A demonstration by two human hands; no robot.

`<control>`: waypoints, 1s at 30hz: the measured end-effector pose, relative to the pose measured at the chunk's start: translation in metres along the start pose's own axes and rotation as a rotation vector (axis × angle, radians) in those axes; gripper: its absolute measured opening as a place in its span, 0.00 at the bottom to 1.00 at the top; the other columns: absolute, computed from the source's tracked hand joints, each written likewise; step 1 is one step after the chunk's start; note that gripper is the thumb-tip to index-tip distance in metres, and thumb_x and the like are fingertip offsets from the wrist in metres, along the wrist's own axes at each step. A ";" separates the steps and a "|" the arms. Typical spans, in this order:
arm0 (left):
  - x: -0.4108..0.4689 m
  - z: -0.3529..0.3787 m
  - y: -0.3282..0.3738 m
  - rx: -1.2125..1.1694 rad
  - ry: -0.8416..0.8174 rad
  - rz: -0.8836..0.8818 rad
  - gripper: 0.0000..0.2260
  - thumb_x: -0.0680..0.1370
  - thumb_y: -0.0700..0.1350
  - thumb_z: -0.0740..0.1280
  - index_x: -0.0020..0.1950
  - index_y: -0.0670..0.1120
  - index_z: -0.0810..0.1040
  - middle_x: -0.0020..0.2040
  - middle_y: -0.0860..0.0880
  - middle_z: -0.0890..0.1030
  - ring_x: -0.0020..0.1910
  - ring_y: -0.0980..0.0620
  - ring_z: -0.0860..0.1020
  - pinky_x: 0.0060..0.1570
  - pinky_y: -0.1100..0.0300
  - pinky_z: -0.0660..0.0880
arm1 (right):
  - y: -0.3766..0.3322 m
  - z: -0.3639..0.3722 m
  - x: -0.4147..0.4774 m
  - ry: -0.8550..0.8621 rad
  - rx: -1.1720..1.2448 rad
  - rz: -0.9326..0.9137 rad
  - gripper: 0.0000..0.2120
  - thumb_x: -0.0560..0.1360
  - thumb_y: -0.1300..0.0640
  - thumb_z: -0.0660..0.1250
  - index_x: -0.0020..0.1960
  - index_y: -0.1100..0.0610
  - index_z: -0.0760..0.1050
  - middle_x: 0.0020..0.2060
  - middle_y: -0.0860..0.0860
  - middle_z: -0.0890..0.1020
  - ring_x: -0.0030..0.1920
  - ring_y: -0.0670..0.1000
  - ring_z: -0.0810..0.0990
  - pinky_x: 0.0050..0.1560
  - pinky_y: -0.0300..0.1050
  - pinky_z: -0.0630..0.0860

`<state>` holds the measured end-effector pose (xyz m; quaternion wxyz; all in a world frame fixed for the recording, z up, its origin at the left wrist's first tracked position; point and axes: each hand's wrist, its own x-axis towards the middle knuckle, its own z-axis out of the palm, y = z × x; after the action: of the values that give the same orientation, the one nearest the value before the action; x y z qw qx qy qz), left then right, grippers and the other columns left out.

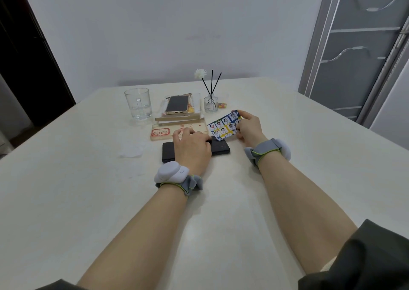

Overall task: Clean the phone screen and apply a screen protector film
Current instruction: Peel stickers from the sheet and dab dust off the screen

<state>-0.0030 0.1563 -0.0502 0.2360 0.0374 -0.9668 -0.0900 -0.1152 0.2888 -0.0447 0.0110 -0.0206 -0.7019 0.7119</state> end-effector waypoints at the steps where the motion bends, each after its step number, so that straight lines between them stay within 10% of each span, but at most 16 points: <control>1: 0.000 0.000 0.000 -0.005 0.001 0.001 0.16 0.79 0.44 0.55 0.58 0.53 0.80 0.58 0.54 0.81 0.63 0.50 0.68 0.66 0.52 0.48 | 0.000 -0.001 0.000 0.003 0.043 0.016 0.26 0.75 0.74 0.50 0.65 0.58 0.73 0.35 0.54 0.77 0.28 0.51 0.68 0.21 0.37 0.59; 11: 0.000 0.000 -0.001 -0.028 0.008 -0.009 0.16 0.79 0.43 0.55 0.58 0.53 0.80 0.57 0.54 0.81 0.63 0.50 0.68 0.65 0.52 0.46 | 0.000 0.005 -0.006 -0.034 0.000 -0.026 0.23 0.76 0.73 0.54 0.67 0.58 0.71 0.48 0.60 0.79 0.39 0.58 0.77 0.24 0.40 0.70; 21: 0.001 0.002 -0.001 -0.028 0.012 -0.002 0.16 0.79 0.43 0.55 0.58 0.54 0.80 0.57 0.54 0.81 0.63 0.50 0.68 0.67 0.51 0.49 | 0.001 0.004 -0.003 -0.015 -0.082 -0.044 0.24 0.76 0.72 0.52 0.65 0.55 0.73 0.34 0.52 0.77 0.26 0.51 0.67 0.25 0.42 0.63; 26: 0.001 0.002 -0.002 -0.041 0.017 0.000 0.16 0.79 0.43 0.55 0.58 0.54 0.80 0.57 0.54 0.81 0.63 0.50 0.68 0.66 0.52 0.48 | 0.000 0.003 -0.005 -0.014 0.012 -0.040 0.23 0.75 0.74 0.54 0.64 0.57 0.73 0.47 0.58 0.79 0.42 0.57 0.80 0.30 0.41 0.77; 30: 0.002 0.003 -0.002 -0.040 0.018 0.002 0.16 0.79 0.43 0.55 0.58 0.54 0.80 0.57 0.54 0.81 0.63 0.50 0.68 0.65 0.52 0.47 | 0.000 0.005 -0.005 0.013 -0.079 -0.046 0.22 0.76 0.70 0.53 0.64 0.55 0.75 0.43 0.57 0.79 0.30 0.52 0.74 0.26 0.42 0.70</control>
<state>-0.0057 0.1546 -0.0525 0.2457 0.0325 -0.9626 -0.1090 -0.1100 0.2832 -0.0447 0.0311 -0.0093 -0.7298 0.6829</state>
